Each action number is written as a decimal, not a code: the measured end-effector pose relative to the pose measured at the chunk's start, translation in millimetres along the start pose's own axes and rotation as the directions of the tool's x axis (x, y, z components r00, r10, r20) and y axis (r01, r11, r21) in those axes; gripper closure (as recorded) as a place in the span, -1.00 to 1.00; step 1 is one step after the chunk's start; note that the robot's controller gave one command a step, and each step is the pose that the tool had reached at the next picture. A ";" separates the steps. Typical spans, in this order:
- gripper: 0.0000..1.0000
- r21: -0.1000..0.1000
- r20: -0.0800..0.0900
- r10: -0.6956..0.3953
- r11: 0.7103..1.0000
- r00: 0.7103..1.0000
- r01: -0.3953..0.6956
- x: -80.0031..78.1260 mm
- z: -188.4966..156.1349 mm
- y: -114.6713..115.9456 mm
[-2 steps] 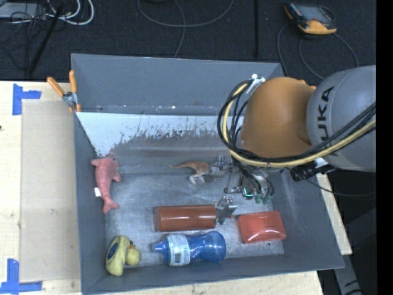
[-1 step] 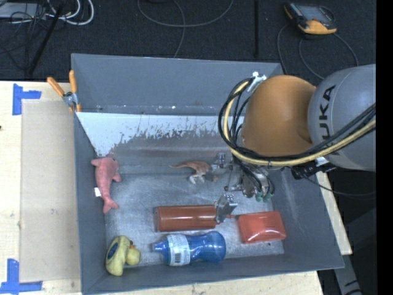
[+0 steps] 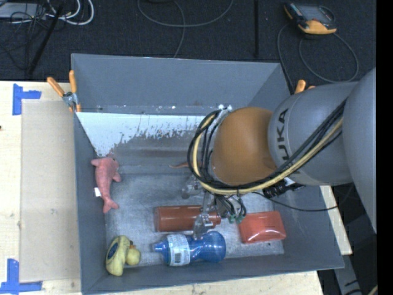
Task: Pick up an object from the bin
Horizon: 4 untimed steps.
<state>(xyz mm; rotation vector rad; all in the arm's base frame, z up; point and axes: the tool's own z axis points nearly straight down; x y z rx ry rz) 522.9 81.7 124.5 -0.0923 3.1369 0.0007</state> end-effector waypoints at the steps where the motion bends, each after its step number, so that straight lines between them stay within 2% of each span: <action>1: -1.00 0.001 0.019 -0.042 0.999 0.999 0.042 -3.6 16.1 12.0; 2: -1.00 0.000 -0.002 0.004 1.000 1.000 -0.004 -24.6 22.7 23.8; 3: -1.00 0.000 -0.001 0.015 1.000 1.000 -0.015 -24.2 51.0 32.7; 4: 1.00 0.001 -0.001 0.158 0.987 0.987 -0.158 -53.9 50.3 46.4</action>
Offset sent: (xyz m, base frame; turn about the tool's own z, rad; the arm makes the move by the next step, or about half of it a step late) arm 0.0264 0.0280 -0.0245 0.0087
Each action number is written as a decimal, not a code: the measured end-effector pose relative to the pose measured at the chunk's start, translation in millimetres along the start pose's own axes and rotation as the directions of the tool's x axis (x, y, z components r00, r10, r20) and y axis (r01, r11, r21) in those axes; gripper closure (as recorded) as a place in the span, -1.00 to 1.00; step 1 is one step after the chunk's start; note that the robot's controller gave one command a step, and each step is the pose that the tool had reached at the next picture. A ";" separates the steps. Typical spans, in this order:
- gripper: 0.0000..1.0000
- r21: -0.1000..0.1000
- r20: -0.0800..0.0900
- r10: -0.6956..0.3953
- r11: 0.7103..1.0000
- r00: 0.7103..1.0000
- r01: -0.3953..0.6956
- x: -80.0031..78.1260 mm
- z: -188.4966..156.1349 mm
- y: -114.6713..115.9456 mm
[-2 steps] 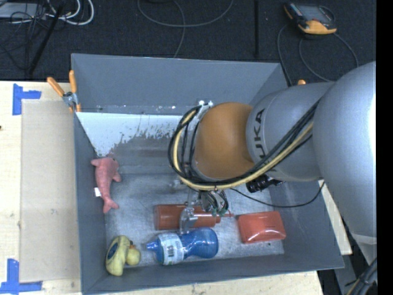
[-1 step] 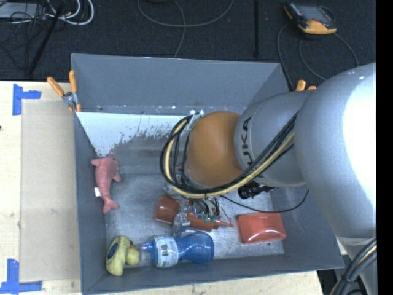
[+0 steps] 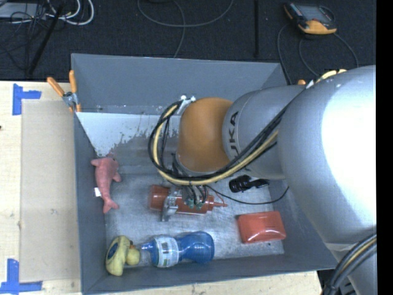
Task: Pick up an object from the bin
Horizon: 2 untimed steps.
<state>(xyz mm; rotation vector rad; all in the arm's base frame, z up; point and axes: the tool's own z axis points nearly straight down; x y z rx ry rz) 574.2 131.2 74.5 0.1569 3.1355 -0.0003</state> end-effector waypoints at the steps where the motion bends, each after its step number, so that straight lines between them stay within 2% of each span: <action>1: 1.00 0.000 0.000 0.000 1.000 1.000 0.000 0.0 0.0 0.0; 2: 1.00 0.000 0.000 0.000 1.000 1.000 0.000 0.5 -2.9 -0.3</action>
Offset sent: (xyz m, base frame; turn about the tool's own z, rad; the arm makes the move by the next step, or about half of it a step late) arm -0.0001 0.0001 0.0279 0.0000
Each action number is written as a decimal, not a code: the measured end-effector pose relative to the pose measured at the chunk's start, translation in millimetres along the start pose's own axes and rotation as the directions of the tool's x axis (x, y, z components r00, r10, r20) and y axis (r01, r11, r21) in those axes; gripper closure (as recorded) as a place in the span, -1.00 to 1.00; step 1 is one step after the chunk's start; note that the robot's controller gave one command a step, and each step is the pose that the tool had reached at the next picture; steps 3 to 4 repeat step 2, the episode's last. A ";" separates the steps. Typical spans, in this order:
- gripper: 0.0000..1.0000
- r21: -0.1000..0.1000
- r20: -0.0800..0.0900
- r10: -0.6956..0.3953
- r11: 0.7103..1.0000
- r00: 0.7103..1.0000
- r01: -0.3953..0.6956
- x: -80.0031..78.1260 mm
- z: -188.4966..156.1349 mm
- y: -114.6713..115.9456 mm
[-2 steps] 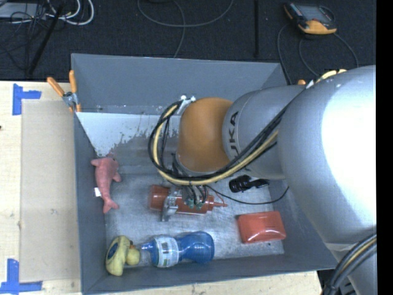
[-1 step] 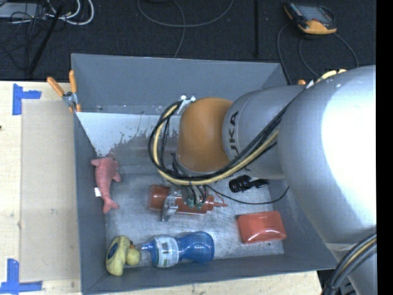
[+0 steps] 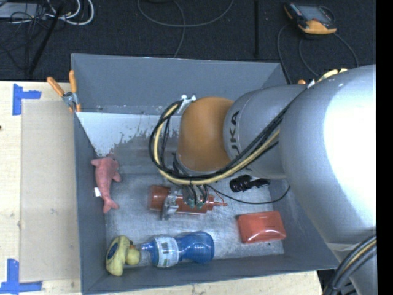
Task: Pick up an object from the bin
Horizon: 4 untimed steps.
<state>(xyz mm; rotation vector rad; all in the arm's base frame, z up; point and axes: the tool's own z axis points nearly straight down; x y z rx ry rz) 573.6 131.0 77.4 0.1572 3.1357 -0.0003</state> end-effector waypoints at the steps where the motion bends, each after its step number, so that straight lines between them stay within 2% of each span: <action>1: 1.00 0.000 -0.001 0.000 1.000 1.000 0.000 0.3 -5.8 -0.1; 2: 1.00 0.001 -0.006 0.000 1.000 1.000 0.000 1.7 -15.1 -0.5; 4: 1.00 0.001 -0.006 0.000 1.000 1.000 0.000 1.7 -15.1 -0.5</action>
Offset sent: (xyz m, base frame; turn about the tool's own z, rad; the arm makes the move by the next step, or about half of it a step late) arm -0.0001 0.0001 0.0531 0.0000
